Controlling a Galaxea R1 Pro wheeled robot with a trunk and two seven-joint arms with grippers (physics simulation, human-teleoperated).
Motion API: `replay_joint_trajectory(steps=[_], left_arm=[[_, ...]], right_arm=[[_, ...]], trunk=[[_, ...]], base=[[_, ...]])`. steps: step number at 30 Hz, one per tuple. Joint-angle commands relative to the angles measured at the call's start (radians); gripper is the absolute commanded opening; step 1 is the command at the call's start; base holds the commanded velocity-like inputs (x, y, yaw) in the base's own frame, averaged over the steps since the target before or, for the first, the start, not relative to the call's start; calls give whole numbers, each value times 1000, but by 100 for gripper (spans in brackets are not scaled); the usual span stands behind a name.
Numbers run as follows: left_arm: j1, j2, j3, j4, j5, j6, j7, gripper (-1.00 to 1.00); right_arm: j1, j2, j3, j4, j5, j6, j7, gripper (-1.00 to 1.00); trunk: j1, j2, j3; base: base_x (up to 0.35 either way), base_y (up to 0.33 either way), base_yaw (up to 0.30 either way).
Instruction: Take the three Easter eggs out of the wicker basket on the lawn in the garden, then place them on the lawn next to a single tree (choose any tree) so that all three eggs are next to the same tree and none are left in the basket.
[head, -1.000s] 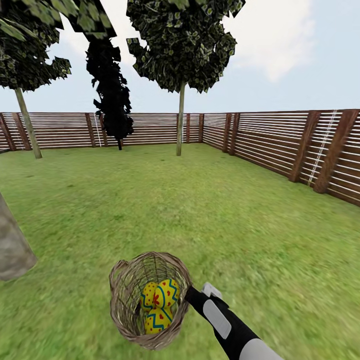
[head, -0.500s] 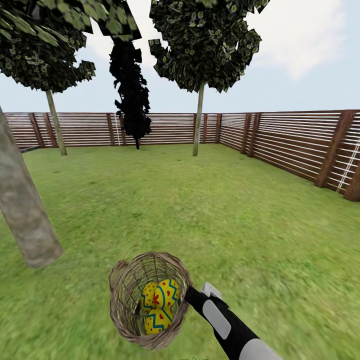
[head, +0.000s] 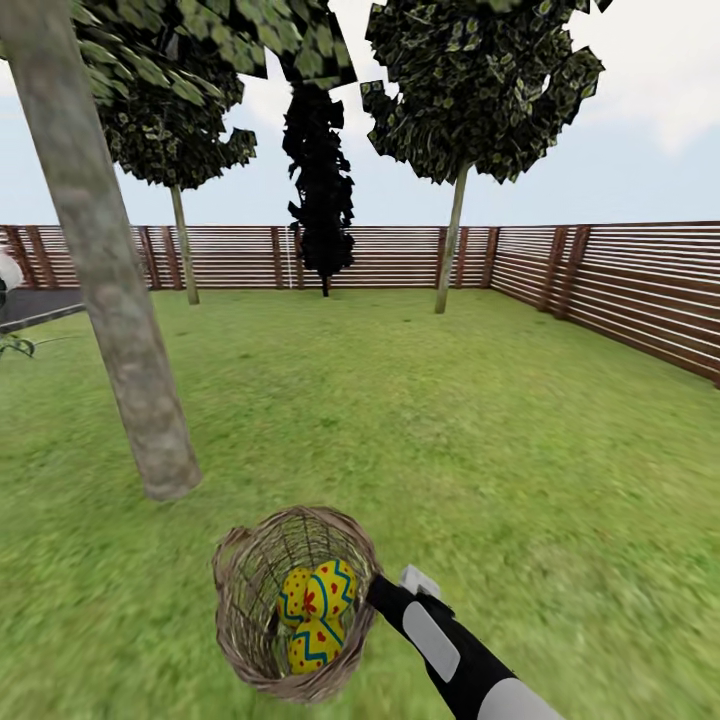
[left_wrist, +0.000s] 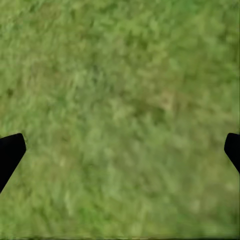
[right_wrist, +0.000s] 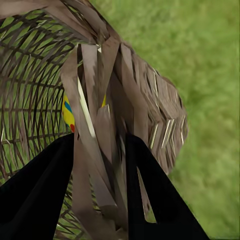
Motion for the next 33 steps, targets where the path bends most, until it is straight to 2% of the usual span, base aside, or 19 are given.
replay_joint_trajectory(steps=[1, 7, 33], left_arm=[[-1, 0, -2, 1, 5, -3, 2, 100], [-1, 0, -2, 1, 5, -3, 3, 100], [-1, 0, -1, 0, 7, -3, 3, 100]], right_arm=[[-1, 0, 2, -3, -4, 2, -8, -100], [-1, 0, 2, -3, -4, 2, -8, -100], [-1, 0, 2, -3, -4, 2, -8, -100]], trunk=[[0, -1, -1], [0, -1, -1], [-100, 181, 80]], base=[[-14, 287, 281], [15, 219, 281], [1, 3, 280]])
